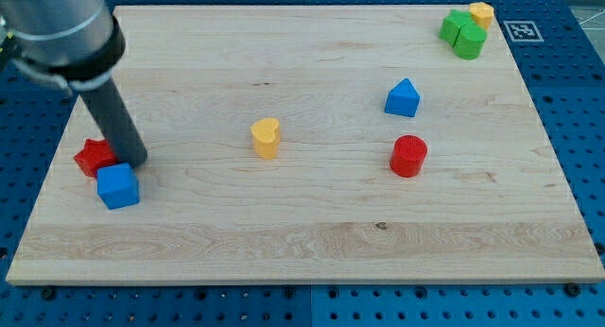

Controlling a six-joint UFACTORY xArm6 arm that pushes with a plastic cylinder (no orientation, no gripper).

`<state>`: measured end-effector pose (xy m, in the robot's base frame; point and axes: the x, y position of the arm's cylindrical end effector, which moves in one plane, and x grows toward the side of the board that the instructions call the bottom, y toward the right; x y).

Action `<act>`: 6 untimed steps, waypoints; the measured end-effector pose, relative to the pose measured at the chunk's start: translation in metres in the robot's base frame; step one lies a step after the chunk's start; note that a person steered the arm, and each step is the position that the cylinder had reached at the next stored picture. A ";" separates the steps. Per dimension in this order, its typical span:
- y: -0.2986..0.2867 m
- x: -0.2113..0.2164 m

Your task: Slide the yellow heart to the center

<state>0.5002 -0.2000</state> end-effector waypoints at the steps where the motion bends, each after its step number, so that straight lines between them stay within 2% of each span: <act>1: 0.002 0.008; 2: 0.036 0.007; 3: 0.109 -0.008; 5: 0.134 -0.022; 6: 0.163 -0.050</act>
